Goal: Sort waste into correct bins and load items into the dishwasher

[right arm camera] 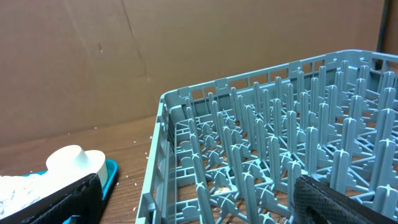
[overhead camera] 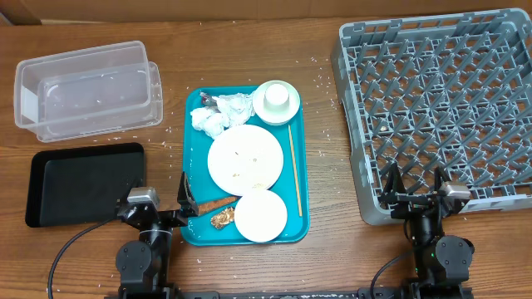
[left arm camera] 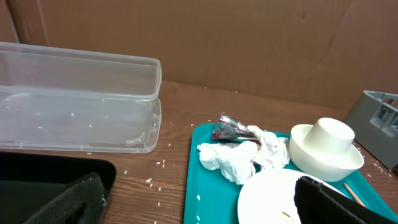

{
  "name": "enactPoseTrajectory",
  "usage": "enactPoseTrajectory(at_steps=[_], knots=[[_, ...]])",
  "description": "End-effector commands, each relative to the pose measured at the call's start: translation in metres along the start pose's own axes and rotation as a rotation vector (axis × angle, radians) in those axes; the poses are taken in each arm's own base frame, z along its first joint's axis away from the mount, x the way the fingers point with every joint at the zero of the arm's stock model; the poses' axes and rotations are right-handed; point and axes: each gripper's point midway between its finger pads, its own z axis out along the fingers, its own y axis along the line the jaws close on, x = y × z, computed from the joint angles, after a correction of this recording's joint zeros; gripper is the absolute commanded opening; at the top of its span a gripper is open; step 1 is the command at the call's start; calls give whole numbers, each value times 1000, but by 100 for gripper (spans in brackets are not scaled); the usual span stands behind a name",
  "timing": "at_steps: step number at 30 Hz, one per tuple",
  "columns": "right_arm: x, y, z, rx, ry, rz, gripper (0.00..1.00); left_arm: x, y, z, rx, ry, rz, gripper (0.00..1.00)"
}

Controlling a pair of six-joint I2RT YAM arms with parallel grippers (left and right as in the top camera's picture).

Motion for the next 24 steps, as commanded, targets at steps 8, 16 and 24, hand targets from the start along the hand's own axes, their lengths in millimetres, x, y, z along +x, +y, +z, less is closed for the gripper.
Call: enactPoseTrajectory(at_steps=[8,16,24], knots=[[2,1,0,-8,-1,-7,100,-1,3,0,-14,-9,22,100],[2,1,0,-8,-1,-7,100,-1,3,0,-14,-9,22,100],[2,1,0,-8,-1,-7,100,-2,3,0,-17,-15,-24,100]])
